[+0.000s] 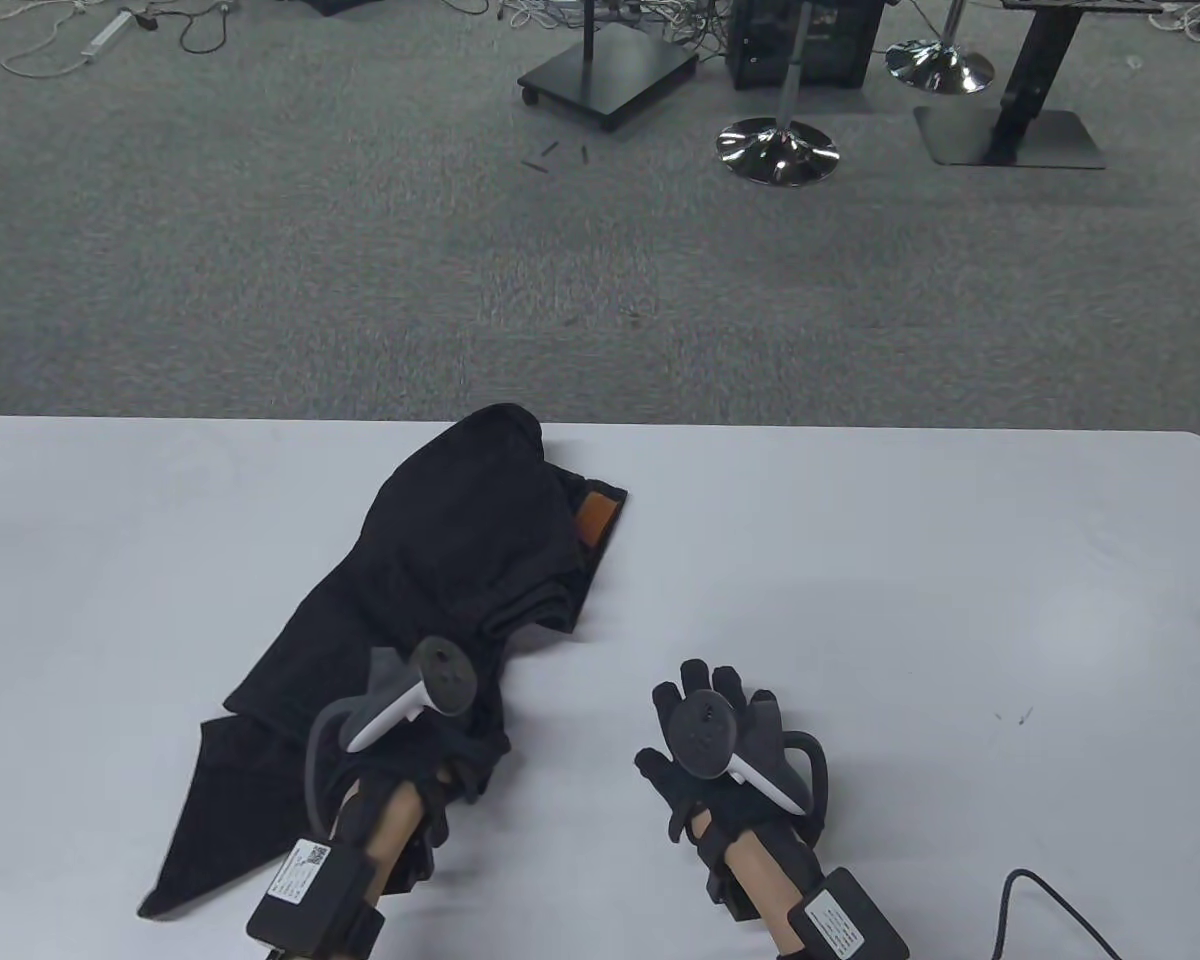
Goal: Fold trousers
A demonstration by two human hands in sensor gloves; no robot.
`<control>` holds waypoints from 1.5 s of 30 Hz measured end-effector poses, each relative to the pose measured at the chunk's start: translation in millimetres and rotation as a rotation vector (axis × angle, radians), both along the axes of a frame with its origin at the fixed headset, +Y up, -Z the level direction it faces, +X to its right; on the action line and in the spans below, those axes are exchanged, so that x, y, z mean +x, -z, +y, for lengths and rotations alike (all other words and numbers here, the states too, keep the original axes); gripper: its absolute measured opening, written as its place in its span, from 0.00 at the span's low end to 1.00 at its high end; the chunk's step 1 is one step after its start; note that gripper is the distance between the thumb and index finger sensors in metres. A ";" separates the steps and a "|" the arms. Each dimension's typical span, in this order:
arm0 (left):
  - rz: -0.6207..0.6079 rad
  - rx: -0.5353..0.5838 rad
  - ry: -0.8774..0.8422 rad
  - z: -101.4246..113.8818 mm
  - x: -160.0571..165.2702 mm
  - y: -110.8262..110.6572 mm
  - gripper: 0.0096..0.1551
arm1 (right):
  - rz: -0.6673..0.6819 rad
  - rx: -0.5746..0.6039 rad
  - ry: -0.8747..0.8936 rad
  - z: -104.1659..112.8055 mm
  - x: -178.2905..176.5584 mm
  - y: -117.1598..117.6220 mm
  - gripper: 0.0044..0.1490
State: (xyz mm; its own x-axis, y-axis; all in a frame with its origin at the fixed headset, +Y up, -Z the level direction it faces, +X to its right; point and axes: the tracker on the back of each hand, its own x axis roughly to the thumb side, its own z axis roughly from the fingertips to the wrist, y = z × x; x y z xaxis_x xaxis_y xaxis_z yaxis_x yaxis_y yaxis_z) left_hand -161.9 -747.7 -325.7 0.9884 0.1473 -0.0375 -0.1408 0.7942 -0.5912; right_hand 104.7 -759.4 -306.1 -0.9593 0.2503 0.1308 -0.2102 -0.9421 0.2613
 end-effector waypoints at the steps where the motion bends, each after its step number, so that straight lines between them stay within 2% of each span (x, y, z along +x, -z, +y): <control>1: -0.018 -0.003 -0.008 0.4 8.9 -0.6 0.51 | -0.001 -0.005 0.000 -0.5 0.5 0.3 0.44; 4: -0.079 -0.025 -0.020 4.3 35.7 -1.9 0.50 | 0.001 -0.013 0.000 -1.3 1.9 -0.1 0.44; 7: -0.085 -0.029 -0.069 11.0 40.8 0.0 0.48 | -0.006 -0.019 0.004 -1.5 3.8 -0.4 0.44; 12: -0.040 0.148 -0.085 34.1 27.4 5.2 0.47 | -0.011 -0.021 0.003 -0.9 4.5 0.0 0.44; 16: -0.017 0.202 -0.077 42.4 20.5 14.0 0.49 | -0.013 -0.037 -0.008 -1.8 4.6 -0.7 0.44; 22: -0.007 0.306 -0.051 33.5 27.1 32.9 0.52 | -0.015 -0.043 -0.006 -1.6 5.1 -1.3 0.44; 29: 0.003 0.268 0.036 11.5 48.6 65.0 0.56 | -0.009 -0.050 0.000 -3.2 5.7 -2.1 0.44; 33: 0.001 0.323 0.154 1.4 58.3 77.8 0.56 | -0.005 -0.053 0.007 -3.6 5.6 -1.7 0.44; 35: -0.003 0.368 0.219 -0.2 63.1 80.9 0.54 | -0.004 -0.056 0.008 -4.0 5.6 -1.5 0.44; 39: -0.023 0.513 0.303 7.5 68.8 82.1 0.37 | 0.004 -0.059 0.010 -4.7 4.5 -2.5 0.44; 40: -0.022 0.552 0.295 11.6 68.4 81.6 0.33 | 0.011 -0.056 0.011 -4.4 3.2 -3.1 0.43; 43: -0.005 0.576 0.196 26.6 63.9 78.0 0.31 | 0.058 -0.042 0.013 -3.1 -4.7 -6.6 0.42; 45: 0.000 0.616 0.130 40.8 58.8 73.7 0.30 | 0.148 -0.012 0.055 -2.6 -18.2 -11.2 0.41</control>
State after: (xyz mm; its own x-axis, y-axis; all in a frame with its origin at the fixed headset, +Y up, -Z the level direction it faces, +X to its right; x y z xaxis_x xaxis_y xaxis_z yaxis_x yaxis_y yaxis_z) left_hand -103.0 -706.9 -399.5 0.9997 0.0208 0.0160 -0.0205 0.9996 -0.0195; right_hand 86.5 -762.0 -294.9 -0.9145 0.3043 0.2668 -0.2194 -0.9268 0.3048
